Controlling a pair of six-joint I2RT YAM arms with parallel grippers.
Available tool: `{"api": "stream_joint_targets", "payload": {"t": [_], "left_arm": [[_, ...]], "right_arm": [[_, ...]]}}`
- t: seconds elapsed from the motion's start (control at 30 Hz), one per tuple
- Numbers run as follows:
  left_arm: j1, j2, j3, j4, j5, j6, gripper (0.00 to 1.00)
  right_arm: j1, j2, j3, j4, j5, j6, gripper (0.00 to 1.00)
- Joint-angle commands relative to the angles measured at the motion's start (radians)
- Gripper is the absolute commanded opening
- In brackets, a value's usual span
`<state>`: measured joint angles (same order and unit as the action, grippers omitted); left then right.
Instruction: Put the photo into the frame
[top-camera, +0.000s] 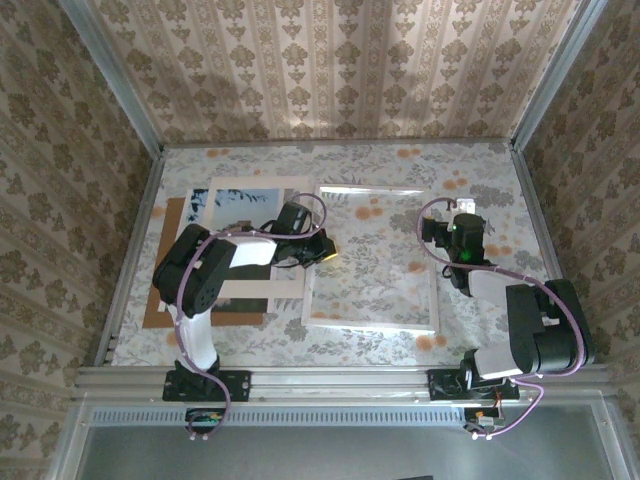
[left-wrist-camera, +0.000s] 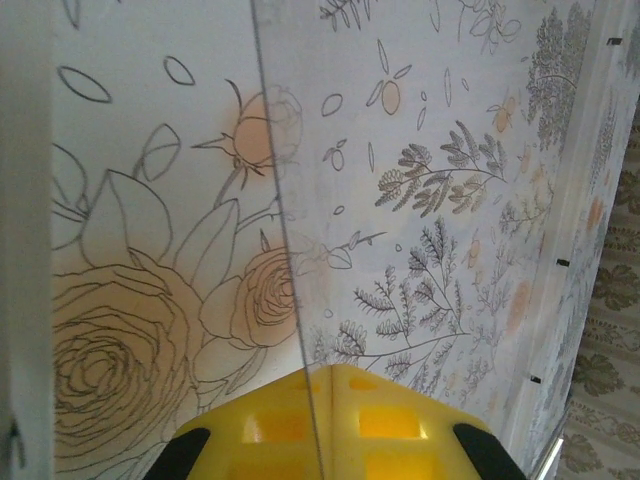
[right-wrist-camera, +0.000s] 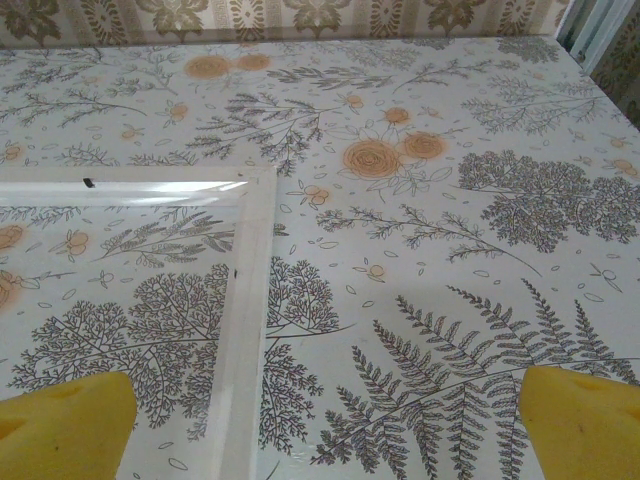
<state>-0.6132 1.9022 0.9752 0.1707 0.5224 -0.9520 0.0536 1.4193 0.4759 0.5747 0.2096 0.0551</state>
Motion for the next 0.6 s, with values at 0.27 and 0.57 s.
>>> {"api": "stream_joint_targets", "payload": {"t": [0.27,0.57], "left_arm": [[-0.016,-0.037,-0.013,-0.002,-0.008,-0.016,0.00],[-0.011,-0.053,-0.043,0.057,-0.026,-0.075,0.00]], "right_arm": [[0.005,-0.020,0.004,0.011,0.014,0.006,1.00],[0.005,-0.022,0.006,0.011,0.011,0.006,1.00]]}}
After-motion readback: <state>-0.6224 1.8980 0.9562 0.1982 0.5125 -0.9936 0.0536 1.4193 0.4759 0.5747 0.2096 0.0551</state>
